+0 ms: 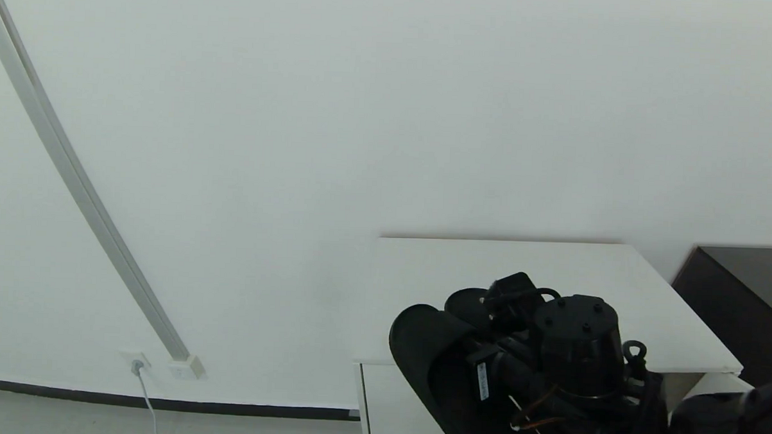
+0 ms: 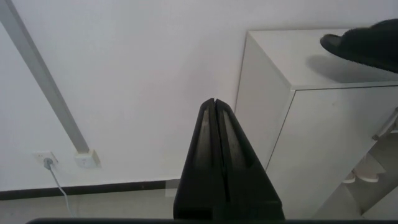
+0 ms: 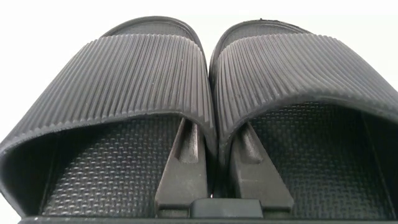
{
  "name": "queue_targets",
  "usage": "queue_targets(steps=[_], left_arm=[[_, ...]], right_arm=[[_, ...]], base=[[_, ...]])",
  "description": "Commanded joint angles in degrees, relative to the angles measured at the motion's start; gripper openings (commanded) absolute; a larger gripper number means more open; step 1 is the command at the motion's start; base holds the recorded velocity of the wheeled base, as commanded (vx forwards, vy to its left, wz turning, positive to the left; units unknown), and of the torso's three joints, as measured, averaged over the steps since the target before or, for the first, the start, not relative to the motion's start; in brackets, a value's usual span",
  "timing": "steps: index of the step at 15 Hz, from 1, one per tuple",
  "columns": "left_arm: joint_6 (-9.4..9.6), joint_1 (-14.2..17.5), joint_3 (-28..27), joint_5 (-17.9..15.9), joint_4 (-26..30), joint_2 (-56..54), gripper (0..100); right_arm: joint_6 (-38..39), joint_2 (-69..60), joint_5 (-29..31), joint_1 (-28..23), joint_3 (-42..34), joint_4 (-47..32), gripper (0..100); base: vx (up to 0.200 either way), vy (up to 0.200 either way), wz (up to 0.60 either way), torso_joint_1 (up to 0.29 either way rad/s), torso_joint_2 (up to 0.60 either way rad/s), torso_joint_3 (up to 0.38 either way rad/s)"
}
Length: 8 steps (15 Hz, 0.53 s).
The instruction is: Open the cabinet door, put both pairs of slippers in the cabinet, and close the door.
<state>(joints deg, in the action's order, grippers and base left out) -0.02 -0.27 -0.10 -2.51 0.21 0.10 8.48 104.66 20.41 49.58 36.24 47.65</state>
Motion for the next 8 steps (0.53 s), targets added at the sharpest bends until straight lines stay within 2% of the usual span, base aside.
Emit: queue_targets(steps=[1, 3, 8], left_arm=[[-0.06, 0.00, 0.01, -0.04, -0.03, -0.01, 0], [-0.59, 0.00, 0.01, 0.31, -0.03, -0.01, 0], [-0.33, 0.00, 0.01, -0.04, -0.03, 0.08, 0]], right_arm=[[0.04, -4.90, -0.10, 1.05, -2.23, -0.28, 0], [0.04, -4.55, 0.07, 1.13, -2.49, -0.37, 0], [0.04, -3.76, 0.34, 1.92, -2.32, -0.10, 0]], base=[[0.000, 0.000, 0.00, 0.000, 0.00, 0.000], [0.000, 0.000, 0.00, 0.000, 0.00, 0.000], [0.000, 0.000, 0.00, 0.000, 0.00, 0.000]])
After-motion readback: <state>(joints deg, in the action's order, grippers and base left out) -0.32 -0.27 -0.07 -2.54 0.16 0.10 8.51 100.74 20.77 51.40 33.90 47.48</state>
